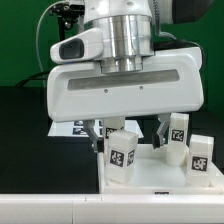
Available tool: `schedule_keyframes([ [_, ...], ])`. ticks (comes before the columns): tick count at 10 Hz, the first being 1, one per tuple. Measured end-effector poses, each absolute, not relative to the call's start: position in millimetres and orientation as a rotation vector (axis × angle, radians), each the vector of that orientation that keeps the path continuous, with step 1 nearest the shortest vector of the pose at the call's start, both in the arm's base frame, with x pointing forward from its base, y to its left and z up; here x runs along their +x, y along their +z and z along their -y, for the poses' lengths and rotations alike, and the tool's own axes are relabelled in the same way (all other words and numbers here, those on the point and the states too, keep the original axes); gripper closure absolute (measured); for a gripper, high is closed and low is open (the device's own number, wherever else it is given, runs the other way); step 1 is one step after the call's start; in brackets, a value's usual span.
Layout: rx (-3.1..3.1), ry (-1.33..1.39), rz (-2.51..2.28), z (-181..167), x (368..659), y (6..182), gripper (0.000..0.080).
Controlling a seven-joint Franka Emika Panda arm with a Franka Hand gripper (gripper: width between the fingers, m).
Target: Assemble square table
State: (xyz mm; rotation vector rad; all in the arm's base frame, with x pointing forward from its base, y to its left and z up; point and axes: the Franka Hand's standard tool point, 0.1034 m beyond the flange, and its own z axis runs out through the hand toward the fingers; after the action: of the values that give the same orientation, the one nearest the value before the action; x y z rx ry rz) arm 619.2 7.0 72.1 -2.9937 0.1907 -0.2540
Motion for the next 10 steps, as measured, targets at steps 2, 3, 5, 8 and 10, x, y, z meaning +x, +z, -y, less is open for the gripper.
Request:
schedule_keyframes([
  [2, -2.994, -0.172, -0.177, -6.3, 617.0, 70.6, 0.0150],
  [3, -2.992, -0.170, -0.189, -6.4, 616.1, 69.6, 0.0272],
  [5, -2.996, -0.173, -0.218, -2.1, 616.8, 70.0, 0.0441],
  [8, -2.958, -0.155, -0.468, -0.9, 616.5, 69.5, 0.0504],
  [10, -2.838, -0.117, -0.901, -3.7, 615.6, 68.8, 0.0505],
])
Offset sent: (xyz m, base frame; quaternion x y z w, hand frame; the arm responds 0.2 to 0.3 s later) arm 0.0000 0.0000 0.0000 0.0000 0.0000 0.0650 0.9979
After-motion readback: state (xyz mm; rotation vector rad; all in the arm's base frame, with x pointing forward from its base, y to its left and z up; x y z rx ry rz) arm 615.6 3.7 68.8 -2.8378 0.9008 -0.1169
